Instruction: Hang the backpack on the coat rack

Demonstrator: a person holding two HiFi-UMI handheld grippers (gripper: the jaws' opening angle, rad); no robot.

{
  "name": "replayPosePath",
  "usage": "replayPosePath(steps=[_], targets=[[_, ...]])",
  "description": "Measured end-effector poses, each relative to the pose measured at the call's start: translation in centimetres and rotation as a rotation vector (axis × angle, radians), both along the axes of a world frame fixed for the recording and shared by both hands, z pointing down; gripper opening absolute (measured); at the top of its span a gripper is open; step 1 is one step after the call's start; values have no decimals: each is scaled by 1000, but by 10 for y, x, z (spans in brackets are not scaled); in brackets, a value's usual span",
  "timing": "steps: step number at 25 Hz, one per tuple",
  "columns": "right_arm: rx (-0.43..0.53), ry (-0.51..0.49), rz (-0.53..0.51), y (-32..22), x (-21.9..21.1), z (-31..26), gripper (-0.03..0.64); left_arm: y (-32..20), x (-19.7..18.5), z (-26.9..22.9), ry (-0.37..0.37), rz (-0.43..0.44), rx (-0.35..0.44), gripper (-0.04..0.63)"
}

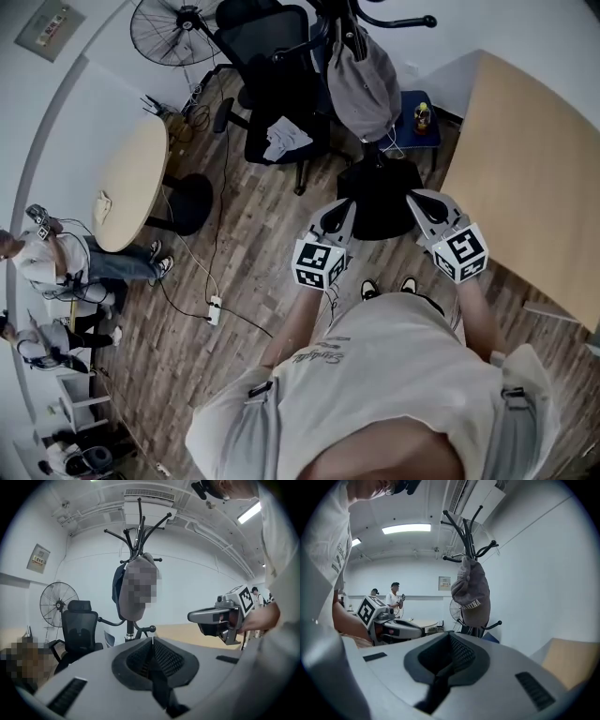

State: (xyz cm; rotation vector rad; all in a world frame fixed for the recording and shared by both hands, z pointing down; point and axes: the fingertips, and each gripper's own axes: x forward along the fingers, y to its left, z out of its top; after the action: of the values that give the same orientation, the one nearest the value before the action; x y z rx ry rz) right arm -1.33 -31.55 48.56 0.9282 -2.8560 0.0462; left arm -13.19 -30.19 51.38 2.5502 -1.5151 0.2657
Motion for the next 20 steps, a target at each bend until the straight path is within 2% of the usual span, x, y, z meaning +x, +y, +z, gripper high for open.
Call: replayPosePath(steps=[8, 20], targets=[[-40, -19, 14, 3, 14, 2, -6, 2, 8, 3, -5, 7, -11, 18], [-51, -44, 26, 3, 21, 13, -6, 11, 3, 7, -13, -28, -18, 18]])
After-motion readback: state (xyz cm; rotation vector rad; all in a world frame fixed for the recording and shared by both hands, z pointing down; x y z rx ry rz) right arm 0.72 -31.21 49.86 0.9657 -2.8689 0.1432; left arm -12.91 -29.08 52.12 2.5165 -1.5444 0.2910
